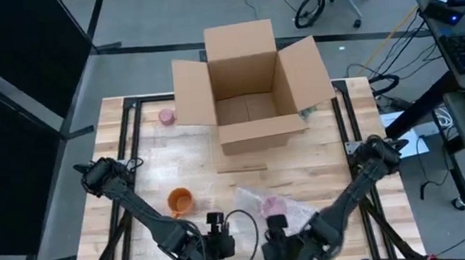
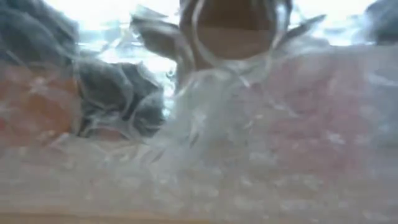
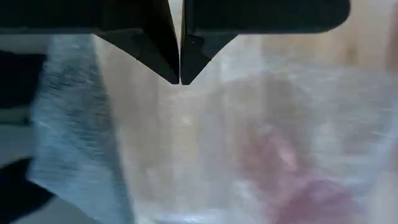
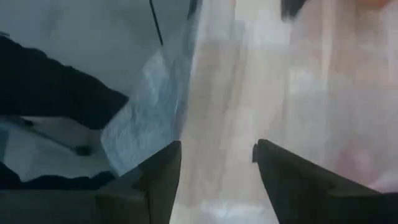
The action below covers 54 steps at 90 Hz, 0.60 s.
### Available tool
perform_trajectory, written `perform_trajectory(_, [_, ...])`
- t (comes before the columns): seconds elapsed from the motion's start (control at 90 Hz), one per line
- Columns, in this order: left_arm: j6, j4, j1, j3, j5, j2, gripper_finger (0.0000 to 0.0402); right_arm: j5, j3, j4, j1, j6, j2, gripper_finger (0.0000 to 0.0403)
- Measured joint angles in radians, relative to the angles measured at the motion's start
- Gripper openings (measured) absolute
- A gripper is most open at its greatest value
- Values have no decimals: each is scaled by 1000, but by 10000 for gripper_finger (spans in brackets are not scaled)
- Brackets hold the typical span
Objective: Wrap mug
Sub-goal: Wrap the pink cup with the bubble wrap
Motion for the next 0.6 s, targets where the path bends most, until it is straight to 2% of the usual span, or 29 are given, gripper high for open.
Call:
perform_trajectory(0.133, [-5,53,-6,0,120,9,63,87,-46,2,74,126,2,196])
perform_trajectory(0.256, [0,85,-37,0,172,22,123,154,-98,9,134,248,2,196])
perform_trajectory(0.378, [-11,93,-104,0,103,46,154,229,-126,10,182,350,3,196])
perform_trajectory(0.6, [-60,183,-170,0,12,146,145,368,-139,9,221,401,5,196])
